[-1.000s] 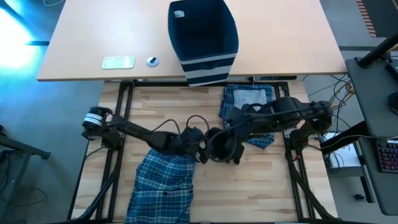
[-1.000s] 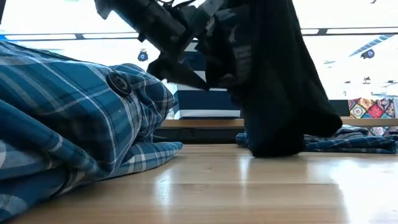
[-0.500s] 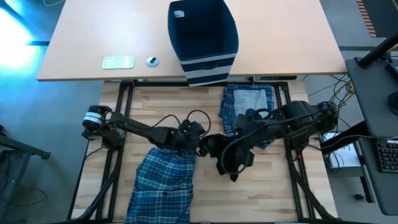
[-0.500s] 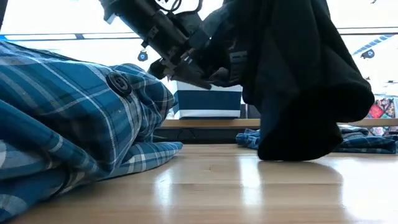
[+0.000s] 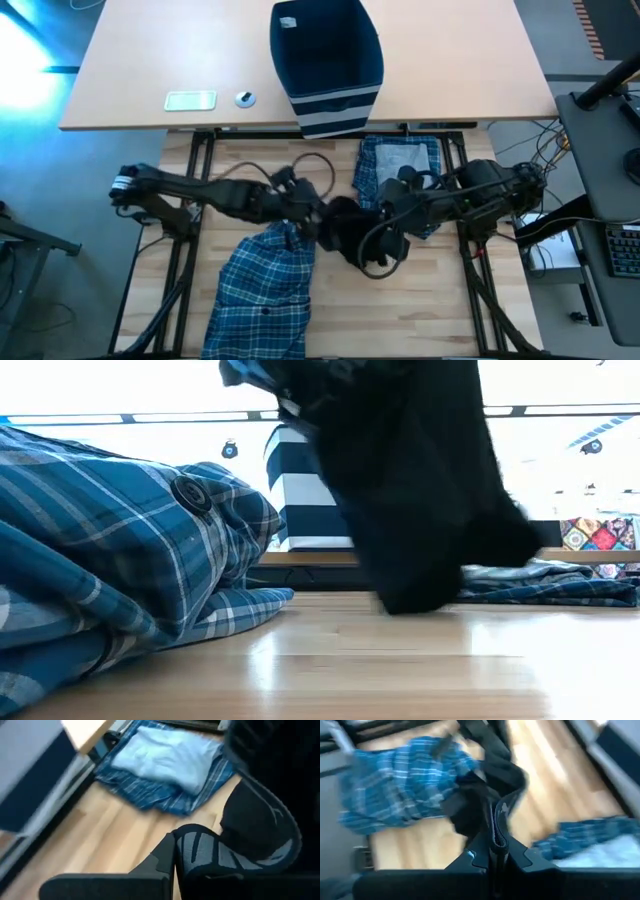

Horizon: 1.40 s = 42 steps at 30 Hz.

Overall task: Fold Laundry from Bin
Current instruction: Fold the black boxer short

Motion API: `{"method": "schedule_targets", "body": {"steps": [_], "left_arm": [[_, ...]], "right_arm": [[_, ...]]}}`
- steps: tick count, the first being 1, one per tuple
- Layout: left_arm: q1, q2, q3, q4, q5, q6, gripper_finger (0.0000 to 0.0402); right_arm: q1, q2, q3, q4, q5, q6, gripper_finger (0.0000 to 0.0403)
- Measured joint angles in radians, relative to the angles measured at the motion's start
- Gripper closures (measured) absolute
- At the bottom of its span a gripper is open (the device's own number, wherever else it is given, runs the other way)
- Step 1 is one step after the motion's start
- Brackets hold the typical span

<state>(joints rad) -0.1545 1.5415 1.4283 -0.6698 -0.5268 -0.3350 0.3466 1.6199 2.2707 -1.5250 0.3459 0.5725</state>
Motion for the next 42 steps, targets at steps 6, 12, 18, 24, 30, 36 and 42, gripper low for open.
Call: {"method": "schedule_targets", "body": {"steps": [6, 12, 18, 24, 30, 36, 42], "left_arm": [[0.002, -0.125, 0.015, -0.284, 0.016, -0.027, 0.0401], [-0.052, -0.228, 0.033, -0.348, 0.205, -0.037, 0.0401], [-0.026, -0.265, 0.066, -0.421, 0.332, 0.079, 0.0401], [0.093, -0.222, -0.026, -0.346, 0.345, 0.126, 0.0401], [0.096, -0.200, -0.132, -0.320, 0.360, 0.084, 0.0379], [0.094, -0.269, -0.369, -0.094, 0.427, -0.097, 0.0282], [0.044, -0.292, -0.682, 0.438, 0.393, -0.374, 0.0172]], "right_arm": [[0.000, -0.002, 0.000, -0.039, 0.151, -0.018, 0.0392], [0.005, -0.001, 0.000, 0.073, 0.063, -0.145, 0.0391], [-0.044, 0.027, -0.006, 0.089, 0.262, -0.250, 0.0390], [-0.151, 0.069, -0.034, 0.046, 0.303, -0.190, 0.0390], [-0.136, 0.044, -0.034, 0.001, 0.225, -0.156, 0.0390], [-0.127, 0.029, -0.023, 0.004, 0.172, -0.180, 0.0390], [-0.126, 0.033, -0.027, 0.002, 0.141, -0.204, 0.0390]]}}
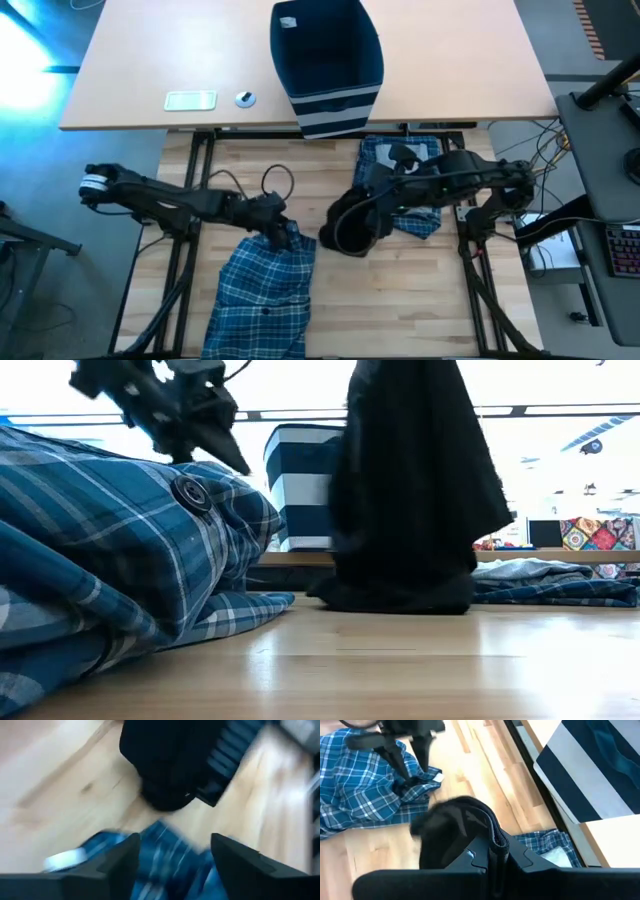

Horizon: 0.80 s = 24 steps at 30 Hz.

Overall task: Fold Laundry from Bin
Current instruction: Fold the black boxer short

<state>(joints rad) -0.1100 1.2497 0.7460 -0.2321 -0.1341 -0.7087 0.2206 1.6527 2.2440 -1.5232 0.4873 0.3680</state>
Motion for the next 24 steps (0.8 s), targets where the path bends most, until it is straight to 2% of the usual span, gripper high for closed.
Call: {"method": "schedule_targets", "body": {"steps": [3, 5, 10, 12, 16, 24], "left_arm": [[-0.022, 0.039, -0.114, 0.314, -0.021, -0.150, 0.0141], [-0.048, 0.082, -0.152, 0.492, -0.074, -0.225, 0.0134], [-0.125, 0.234, -0.133, 0.727, -0.228, -0.221, 0.0143], [-0.157, 0.301, -0.082, 0.751, -0.272, -0.191, 0.0149], [-0.179, 0.407, -0.026, 0.676, -0.325, -0.218, 0.0154], [-0.170, 0.465, -0.049, 0.677, -0.426, -0.344, 0.0154]], "right_arm": [[0.000, 0.000, 0.000, 0.000, -0.001, -0.003, 0.0390], [-0.001, 0.000, 0.000, 0.001, 0.000, -0.005, 0.0390], [-0.012, 0.000, 0.000, 0.002, 0.002, -0.037, 0.0390], [-0.020, 0.000, 0.000, 0.003, 0.002, -0.038, 0.0390], [-0.026, 0.000, 0.000, 0.003, 0.009, -0.038, 0.0390], [-0.025, 0.000, 0.000, 0.003, 0.002, -0.025, 0.0390]]}}
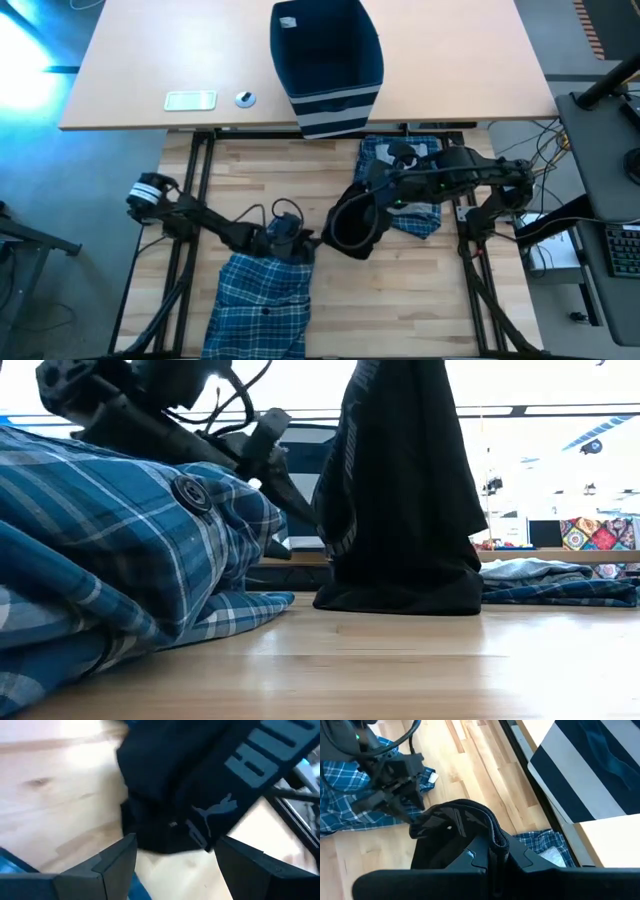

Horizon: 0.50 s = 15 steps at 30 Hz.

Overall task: Fold Laundry from Bin
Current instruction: Fold the black boxer short

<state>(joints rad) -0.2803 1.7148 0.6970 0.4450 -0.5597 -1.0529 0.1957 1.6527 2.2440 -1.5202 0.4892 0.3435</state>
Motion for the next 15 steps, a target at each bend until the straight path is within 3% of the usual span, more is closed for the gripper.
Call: {"method": "schedule_targets", "body": {"steps": [11, 15], "left_arm": [[0.013, 0.155, 0.120, 0.050, -0.009, -0.009, 0.0156], [0.037, 0.171, 0.126, -0.011, -0.025, -0.095, 0.0184]], "right_arm": [[0.000, 0.000, 0.000, 0.007, 0.000, -0.003, 0.0390], [0.000, 0.000, 0.000, 0.008, 0.000, -0.003, 0.0390]]}}
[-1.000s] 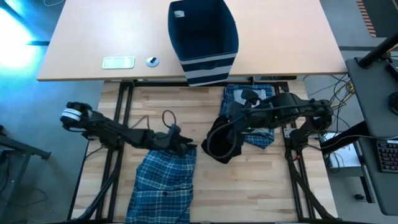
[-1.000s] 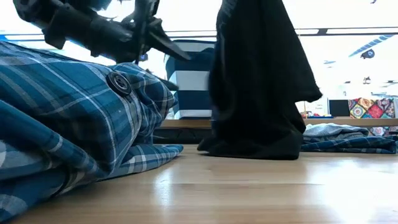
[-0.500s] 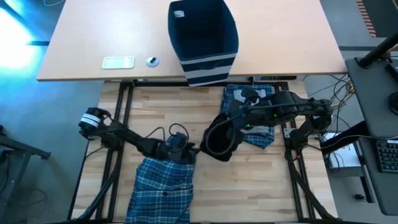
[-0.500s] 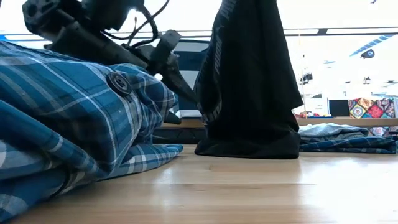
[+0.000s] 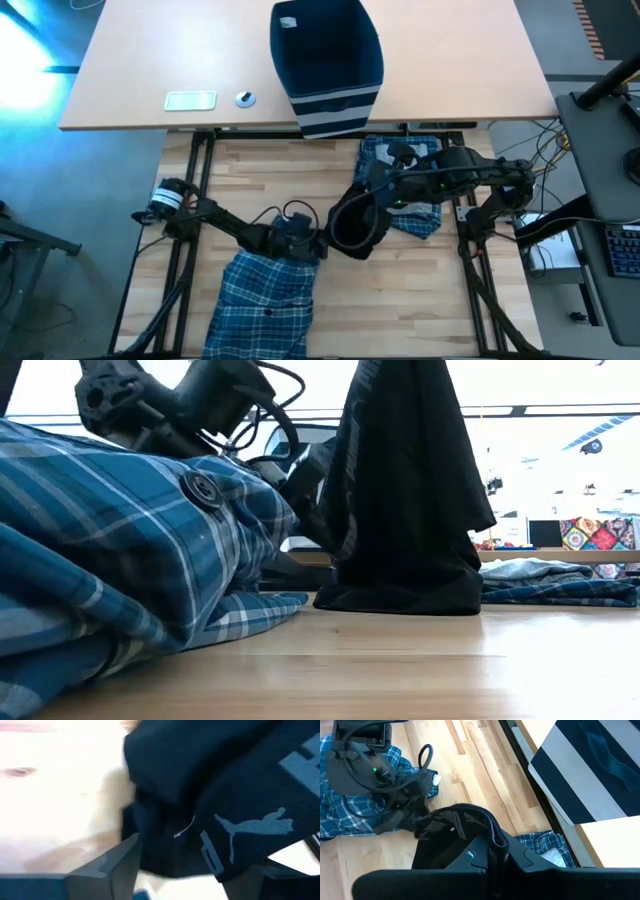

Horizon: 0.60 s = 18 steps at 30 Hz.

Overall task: Fold Laundry from Bin
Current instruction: Fold the black boxer short

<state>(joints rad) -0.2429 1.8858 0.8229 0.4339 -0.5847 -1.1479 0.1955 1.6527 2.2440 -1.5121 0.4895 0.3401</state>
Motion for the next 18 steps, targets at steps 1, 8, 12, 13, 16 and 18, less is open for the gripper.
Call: {"method": "schedule_targets", "body": {"steps": [1, 8, 12, 13, 16, 18], "left_arm": [[0.007, 0.004, 0.000, -0.004, -0.001, -0.008, 0.0199], [0.093, -0.045, 0.001, -0.078, 0.064, 0.026, 0.0383], [0.152, -0.242, 0.002, -0.340, 0.072, 0.116, 0.0396], [0.166, -0.312, 0.009, -0.431, 0.071, 0.155, 0.0399], [0.211, -0.510, 0.060, -0.677, 0.062, 0.299, 0.0401], [0.240, -0.620, 0.122, -0.841, 0.059, 0.395, 0.0401]], "right_arm": [[0.000, 0.000, 0.000, 0.001, 0.000, 0.000, 0.0390], [0.000, 0.000, 0.002, 0.006, 0.008, -0.070, 0.0390], [-0.018, -0.002, 0.007, 0.008, 0.029, -0.124, 0.0390], [-0.024, -0.003, 0.007, 0.008, 0.048, -0.142, 0.0390], [-0.052, -0.002, 0.007, 0.013, 0.099, -0.204, 0.0390], [-0.082, -0.001, 0.007, 0.025, 0.110, -0.234, 0.0390]]}}
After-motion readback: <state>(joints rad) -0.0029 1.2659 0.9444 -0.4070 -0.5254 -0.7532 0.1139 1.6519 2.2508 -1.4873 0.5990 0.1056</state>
